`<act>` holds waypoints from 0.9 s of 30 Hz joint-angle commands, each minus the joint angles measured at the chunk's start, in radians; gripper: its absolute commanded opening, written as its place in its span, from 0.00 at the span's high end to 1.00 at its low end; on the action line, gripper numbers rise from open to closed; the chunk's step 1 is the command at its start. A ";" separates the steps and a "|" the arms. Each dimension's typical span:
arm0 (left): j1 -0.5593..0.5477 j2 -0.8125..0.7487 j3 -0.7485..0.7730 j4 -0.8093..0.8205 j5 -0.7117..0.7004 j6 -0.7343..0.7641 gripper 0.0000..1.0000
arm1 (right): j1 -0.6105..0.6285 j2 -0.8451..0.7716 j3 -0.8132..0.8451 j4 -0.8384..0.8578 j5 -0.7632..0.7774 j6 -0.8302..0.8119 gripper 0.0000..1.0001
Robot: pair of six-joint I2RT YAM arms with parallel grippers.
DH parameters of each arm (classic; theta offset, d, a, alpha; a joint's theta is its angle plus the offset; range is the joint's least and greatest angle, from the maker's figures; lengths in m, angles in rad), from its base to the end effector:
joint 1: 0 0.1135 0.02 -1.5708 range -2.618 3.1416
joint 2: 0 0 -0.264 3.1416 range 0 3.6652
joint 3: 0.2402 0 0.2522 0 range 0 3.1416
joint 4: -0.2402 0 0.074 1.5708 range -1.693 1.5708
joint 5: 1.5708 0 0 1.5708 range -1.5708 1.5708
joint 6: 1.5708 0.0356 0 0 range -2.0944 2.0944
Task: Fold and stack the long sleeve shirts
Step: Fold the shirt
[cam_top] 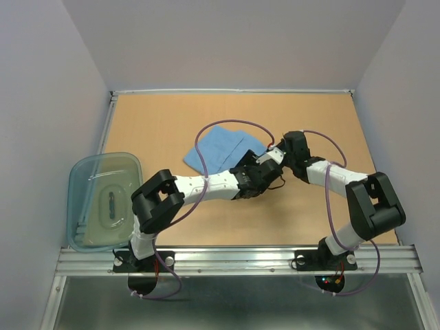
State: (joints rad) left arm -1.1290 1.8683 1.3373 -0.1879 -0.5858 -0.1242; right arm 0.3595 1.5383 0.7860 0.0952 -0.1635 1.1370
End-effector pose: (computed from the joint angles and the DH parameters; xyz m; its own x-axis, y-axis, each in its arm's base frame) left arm 0.1961 -0.3686 0.2253 -0.3507 0.5000 -0.7918 0.5361 0.8005 0.2681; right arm 0.2953 0.1172 0.1871 -0.6647 0.7066 -0.2426 0.3222 0.5641 0.7602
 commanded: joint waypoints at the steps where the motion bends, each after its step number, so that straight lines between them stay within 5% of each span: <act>1: -0.014 0.046 0.046 0.005 -0.088 0.029 0.11 | -0.005 -0.046 0.073 -0.005 -0.010 -0.009 1.00; 10: -0.012 0.133 0.068 0.057 -0.236 0.074 0.14 | -0.005 -0.064 0.068 -0.020 -0.021 -0.005 1.00; 19: -0.014 0.155 0.079 0.074 -0.278 0.083 0.30 | -0.005 -0.073 0.070 -0.022 -0.019 0.001 0.99; 24: -0.014 0.138 0.042 0.074 -0.261 0.061 0.58 | -0.005 -0.075 0.075 -0.023 -0.016 0.000 1.00; 27: -0.018 0.132 0.034 0.061 -0.255 0.048 0.89 | -0.005 -0.069 0.075 -0.025 -0.008 -0.002 0.99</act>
State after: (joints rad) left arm -1.1374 2.0209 1.3830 -0.1276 -0.8268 -0.0811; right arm 0.3401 1.5101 0.7906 0.0509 -0.1684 1.1408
